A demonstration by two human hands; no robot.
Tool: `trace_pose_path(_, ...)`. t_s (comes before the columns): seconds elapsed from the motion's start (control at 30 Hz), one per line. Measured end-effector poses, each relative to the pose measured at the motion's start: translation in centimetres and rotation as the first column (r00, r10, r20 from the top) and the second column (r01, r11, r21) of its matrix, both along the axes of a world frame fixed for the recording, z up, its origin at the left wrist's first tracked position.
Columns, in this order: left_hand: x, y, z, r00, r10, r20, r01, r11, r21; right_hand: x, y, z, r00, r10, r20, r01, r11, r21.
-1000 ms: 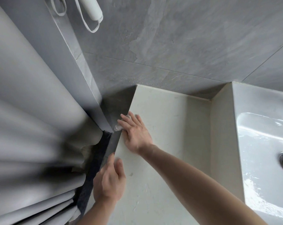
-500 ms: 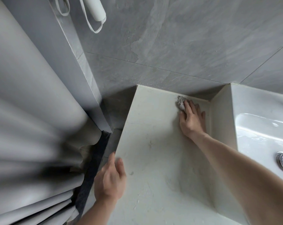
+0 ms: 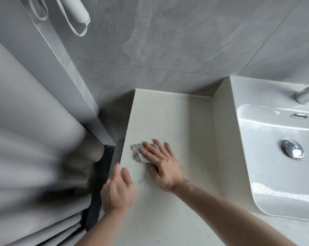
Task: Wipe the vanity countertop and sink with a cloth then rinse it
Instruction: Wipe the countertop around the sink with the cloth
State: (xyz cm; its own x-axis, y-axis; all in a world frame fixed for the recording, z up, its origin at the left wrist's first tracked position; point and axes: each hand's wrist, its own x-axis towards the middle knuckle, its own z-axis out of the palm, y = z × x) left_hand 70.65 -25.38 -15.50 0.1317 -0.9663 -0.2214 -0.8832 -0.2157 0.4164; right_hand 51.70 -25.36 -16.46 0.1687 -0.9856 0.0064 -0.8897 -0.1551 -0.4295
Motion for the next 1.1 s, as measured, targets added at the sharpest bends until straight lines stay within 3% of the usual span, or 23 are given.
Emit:
trace_pose_path(0.4, 0.7, -0.1, 0.1, 0.998, -0.034, -0.044, 0.034, 0.999, 0.0, 4.4, 15.2, 1.0, 0.989, -0.095, 0.117, 0.086, 0.993, 0.085)
trace_pose_path(0.57, 1.1, 0.0, -0.4, 0.996, -0.059, -0.064, 0.059, 0.998, 0.0, 3.7, 19.6, 1.2, 0.996, -0.08, 0.036, 0.075, 0.989, 0.129)
trace_pose_path(0.67, 1.2, 0.0, -0.3, 0.994, -0.063, -0.087, 0.062, 0.998, -0.011, 1.6, 19.9, 1.5, 0.975, -0.22, -0.028, 0.222, 0.966, 0.132)
trace_pose_path(0.87, 1.0, 0.2, -0.3, 0.992, -0.05, -0.118, 0.048, 0.999, -0.021, 1.4, 17.5, 0.7, 0.821, -0.562, -0.103, 0.571, 0.81, 0.134)
trace_pose_path(0.97, 0.8, 0.2, -0.6, 0.995, -0.043, -0.092, 0.042, 0.999, -0.019, 2.9, 17.0, 0.3, 0.781, -0.615, -0.111, 0.624, 0.775, 0.097)
trace_pose_path(1.1, 1.0, 0.4, -0.6, 0.996, -0.034, -0.083, 0.034, 0.999, -0.003, 1.9, 19.1, 0.4, 0.834, -0.545, -0.086, 0.551, 0.831, 0.073)
